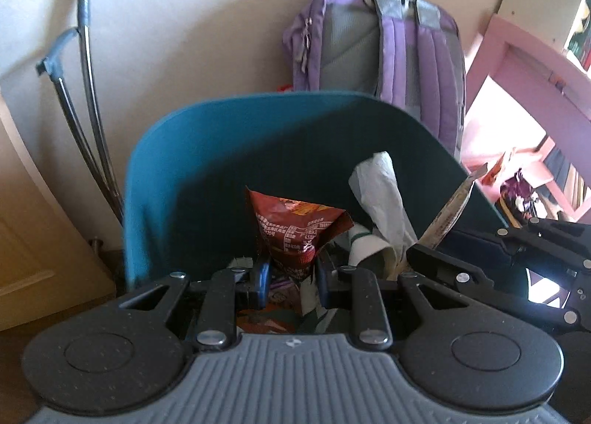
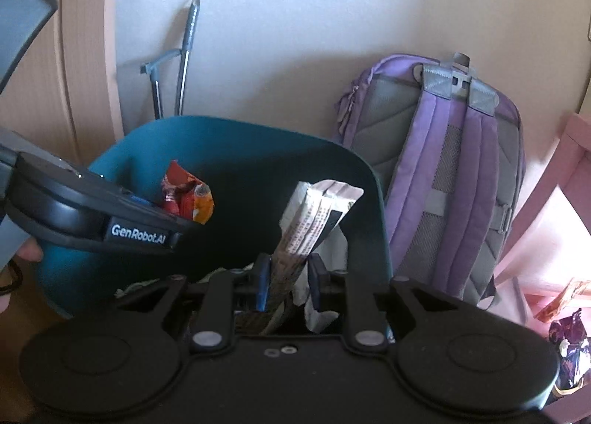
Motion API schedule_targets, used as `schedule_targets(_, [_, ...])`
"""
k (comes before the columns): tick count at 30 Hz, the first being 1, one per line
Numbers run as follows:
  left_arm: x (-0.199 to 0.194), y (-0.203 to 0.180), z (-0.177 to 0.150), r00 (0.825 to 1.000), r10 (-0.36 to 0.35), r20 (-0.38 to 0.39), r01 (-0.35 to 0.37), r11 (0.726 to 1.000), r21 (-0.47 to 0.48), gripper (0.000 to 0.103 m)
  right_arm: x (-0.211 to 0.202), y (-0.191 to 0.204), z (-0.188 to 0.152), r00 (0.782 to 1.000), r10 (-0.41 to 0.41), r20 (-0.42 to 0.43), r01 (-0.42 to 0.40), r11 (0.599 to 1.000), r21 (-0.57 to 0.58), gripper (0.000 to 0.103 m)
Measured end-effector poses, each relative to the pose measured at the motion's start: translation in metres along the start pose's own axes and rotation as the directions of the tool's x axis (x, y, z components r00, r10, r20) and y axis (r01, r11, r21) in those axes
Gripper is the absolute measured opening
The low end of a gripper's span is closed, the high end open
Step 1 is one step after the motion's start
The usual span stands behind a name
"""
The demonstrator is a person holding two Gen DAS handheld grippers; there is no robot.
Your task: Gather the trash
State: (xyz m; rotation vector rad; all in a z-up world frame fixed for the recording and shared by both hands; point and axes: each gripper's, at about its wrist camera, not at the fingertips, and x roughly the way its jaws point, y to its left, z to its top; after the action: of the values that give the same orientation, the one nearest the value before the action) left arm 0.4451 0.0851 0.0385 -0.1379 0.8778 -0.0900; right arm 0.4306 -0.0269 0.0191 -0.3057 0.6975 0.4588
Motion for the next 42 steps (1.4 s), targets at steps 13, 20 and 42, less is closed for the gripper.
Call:
schedule_targets(13, [-0.011, -0.012, -0.009, 0.999, 0.041, -0.003, -0.041, 0.998, 0.042, 0.045, -0.020, -0.005, -0.005, 1.000, 0.010, 0.009, -0.010, 0.999, 0.038, 0.035])
schedule_targets(20, [-0.055, -0.021, -0.018, 0.990, 0.063, 0.125, -0.068, 0.997, 0.037, 0.073, -0.057, -0.016, -0.006, 0.997, 0.008, 0.080, -0.015, 0.997, 0.082, 0.051])
schedule_targets(42, [-0.192, -0.042, -0.100, 0.907, 0.095, 0.410, -0.106, 0.994, 0.004, 0.103, -0.175, -0.022, -0.036, 0.966, 0.071, 0.249, -0.109, 0.983, 0.145, 0.066])
